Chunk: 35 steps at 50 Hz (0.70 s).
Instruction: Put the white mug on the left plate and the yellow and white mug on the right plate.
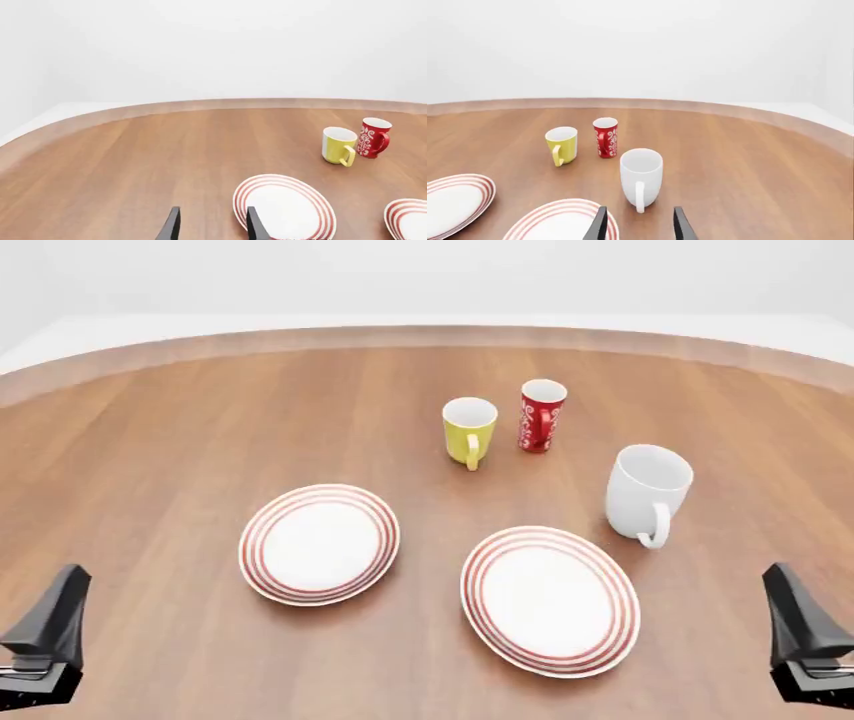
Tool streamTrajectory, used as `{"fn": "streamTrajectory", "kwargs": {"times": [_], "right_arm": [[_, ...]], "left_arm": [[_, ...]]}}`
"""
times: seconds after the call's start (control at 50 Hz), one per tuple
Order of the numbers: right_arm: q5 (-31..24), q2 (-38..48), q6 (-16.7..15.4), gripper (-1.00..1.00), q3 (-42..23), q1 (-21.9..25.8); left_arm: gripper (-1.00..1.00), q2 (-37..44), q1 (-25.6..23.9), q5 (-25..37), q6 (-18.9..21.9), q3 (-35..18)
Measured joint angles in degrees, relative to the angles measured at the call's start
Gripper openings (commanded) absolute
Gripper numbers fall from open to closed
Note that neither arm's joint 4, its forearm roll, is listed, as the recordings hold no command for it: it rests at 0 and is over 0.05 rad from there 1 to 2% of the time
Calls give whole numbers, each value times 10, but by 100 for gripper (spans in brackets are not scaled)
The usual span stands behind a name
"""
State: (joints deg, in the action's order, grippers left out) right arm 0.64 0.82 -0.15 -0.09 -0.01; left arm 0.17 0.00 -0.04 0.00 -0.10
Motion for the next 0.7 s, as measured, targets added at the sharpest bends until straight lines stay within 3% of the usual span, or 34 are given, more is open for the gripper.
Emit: {"fn": "streamTrajectory", "kwargs": {"times": [0.36,0.7], "right_arm": [[33,48,-20,100,-1,-5],[156,186,-33,100,-7,-7]], "left_arm": [[100,2,0,-1,0,-1],[100,3,0,-1,0,-1]]}}
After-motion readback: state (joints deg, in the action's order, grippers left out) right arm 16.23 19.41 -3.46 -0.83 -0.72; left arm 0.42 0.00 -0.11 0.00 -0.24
